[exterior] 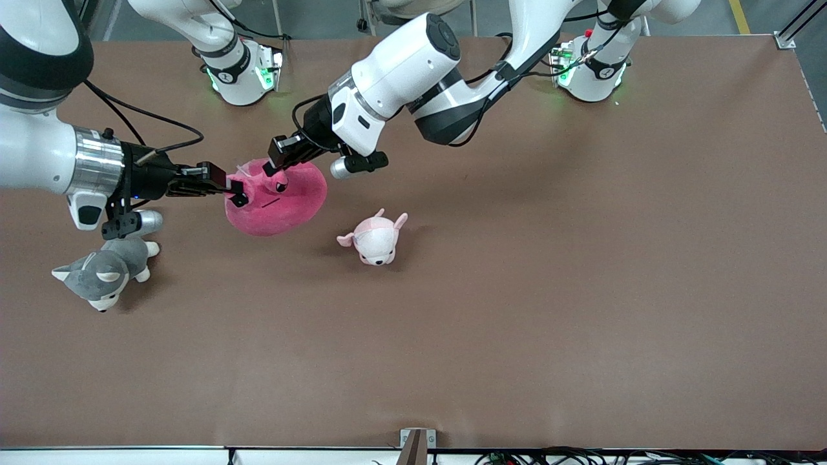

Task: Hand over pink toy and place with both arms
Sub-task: 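Grasp the pink plush with the right gripper beside the left gripper, then open the left gripper and withdraw it while the right gripper holds the plush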

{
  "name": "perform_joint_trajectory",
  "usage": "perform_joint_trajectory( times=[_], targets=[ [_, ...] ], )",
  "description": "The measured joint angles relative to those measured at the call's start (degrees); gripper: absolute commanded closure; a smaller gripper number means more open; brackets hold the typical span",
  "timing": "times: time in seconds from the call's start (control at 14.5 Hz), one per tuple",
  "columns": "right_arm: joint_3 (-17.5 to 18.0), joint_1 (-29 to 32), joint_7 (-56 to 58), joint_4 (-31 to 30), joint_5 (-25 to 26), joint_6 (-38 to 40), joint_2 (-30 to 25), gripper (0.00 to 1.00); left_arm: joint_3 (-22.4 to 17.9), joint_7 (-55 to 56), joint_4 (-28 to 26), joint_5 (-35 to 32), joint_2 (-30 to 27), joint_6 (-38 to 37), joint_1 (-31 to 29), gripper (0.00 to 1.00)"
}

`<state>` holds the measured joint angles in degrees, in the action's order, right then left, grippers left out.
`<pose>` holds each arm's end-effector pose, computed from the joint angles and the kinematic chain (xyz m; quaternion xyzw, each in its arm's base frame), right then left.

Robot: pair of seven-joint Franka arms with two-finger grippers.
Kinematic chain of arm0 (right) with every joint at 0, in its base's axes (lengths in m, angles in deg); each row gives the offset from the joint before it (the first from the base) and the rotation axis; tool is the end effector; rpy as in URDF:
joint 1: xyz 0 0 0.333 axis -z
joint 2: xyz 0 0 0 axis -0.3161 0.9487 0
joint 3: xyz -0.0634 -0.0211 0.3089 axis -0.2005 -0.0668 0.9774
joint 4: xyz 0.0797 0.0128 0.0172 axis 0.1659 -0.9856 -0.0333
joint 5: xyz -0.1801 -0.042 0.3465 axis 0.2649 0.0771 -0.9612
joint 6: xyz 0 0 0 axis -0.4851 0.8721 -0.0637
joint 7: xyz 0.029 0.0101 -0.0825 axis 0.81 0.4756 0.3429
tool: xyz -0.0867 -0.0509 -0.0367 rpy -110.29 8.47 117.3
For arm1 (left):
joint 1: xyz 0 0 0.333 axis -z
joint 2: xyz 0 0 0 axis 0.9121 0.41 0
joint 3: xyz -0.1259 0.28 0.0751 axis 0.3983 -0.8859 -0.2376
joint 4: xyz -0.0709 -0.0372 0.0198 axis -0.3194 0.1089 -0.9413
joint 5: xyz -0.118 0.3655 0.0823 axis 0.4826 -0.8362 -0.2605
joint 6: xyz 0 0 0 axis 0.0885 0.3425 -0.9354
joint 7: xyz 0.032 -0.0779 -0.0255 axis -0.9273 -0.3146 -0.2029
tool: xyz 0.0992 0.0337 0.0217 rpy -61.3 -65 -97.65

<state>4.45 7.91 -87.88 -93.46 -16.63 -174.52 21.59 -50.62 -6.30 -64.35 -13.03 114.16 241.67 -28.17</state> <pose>0.5863 0.1296 0.5530 -0.9473 -0.0017 0.1061 0.3023 0.4663 -0.6279 0.5193 0.8252 0.2948 -0.0310 0.4808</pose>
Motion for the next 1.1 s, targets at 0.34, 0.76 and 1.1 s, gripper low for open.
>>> perform_joint_trajectory(
  times=[0.34,0.76,1.1],
  targets=[
    [0.0,0.0,0.0,0.0,0.0,0.0,0.0,0.99,-0.2,0.0,0.9,0.0,-0.1,0.3,-0.9,0.00],
    [-1.5,4.0,3.0,-0.2,7.6,-0.5,1.5,0.99,-2.1,-0.3,1.2,-0.8,-2.7,-3.4,-6.0,0.00],
    [-1.8,12.1,9.8,-0.4,8.0,-0.9,9.3,0.99,-2.6,-1.4,1.1,-12.8,-4.0,-17.3,-13.9,0.00]
  ],
)
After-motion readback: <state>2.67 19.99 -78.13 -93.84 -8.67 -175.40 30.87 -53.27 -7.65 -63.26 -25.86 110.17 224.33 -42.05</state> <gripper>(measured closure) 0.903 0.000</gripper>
